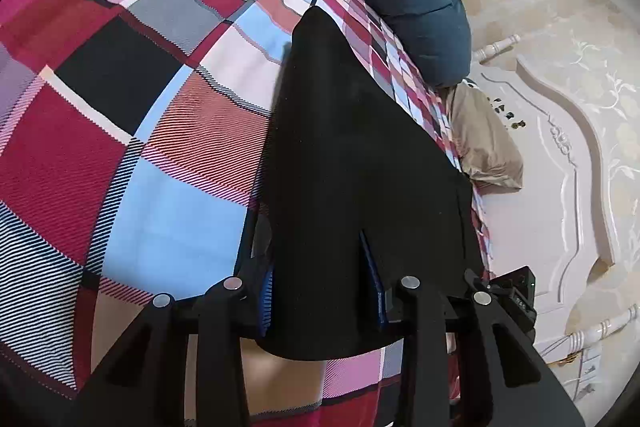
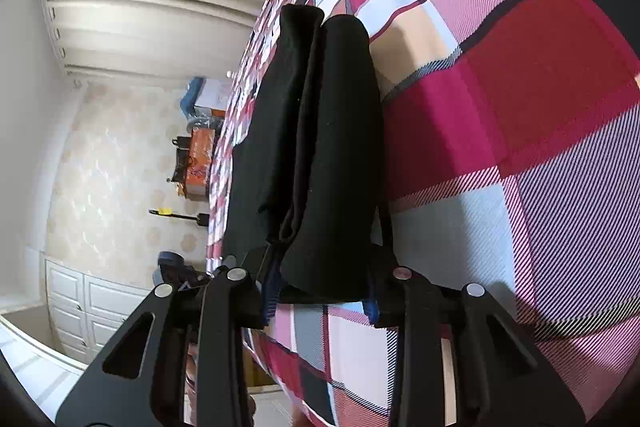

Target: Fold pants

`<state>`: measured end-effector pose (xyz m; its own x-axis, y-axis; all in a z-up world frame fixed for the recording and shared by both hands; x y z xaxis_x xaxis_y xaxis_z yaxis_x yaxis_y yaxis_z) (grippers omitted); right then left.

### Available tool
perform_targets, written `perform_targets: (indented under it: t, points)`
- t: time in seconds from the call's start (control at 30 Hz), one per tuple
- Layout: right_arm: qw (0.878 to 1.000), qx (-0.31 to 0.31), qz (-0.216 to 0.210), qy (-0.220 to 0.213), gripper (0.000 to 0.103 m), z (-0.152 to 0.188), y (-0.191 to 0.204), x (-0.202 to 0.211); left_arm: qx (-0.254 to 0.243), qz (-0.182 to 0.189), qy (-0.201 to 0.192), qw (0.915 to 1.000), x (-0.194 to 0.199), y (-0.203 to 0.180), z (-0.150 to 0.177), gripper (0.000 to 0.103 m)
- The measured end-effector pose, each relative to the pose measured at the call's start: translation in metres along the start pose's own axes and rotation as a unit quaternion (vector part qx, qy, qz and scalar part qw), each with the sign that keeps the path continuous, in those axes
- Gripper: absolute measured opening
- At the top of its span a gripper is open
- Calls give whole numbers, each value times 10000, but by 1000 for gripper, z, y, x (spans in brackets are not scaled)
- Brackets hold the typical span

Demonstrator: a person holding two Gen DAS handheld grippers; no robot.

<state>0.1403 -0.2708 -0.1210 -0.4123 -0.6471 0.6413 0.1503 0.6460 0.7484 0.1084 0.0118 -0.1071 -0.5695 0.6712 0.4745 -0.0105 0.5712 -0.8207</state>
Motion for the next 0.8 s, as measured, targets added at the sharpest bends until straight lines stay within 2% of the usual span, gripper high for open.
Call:
perform_targets:
  t: [0.23,0.8]
  points:
    - [10000,35,2,-35,31,0,-1,6,-190,-172,17,9997,1,-6,1,35]
    - [10000,79,-21,-7,30,5,3,5,-210,-155,89,9996,5,-7,5,35]
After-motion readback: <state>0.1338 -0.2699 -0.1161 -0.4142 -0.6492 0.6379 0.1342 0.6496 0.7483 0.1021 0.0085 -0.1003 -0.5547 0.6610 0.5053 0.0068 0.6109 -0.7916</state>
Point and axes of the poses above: each gripper's, at about its wrist camera, not at the fingertips, and x roughly against the way its jaws point, y to its left, z to its underside, the point moved 6 cm from there along -x, roughly the way its jaws point, and after that the axes turned 11 degrees about z, right-handed, at the moved point
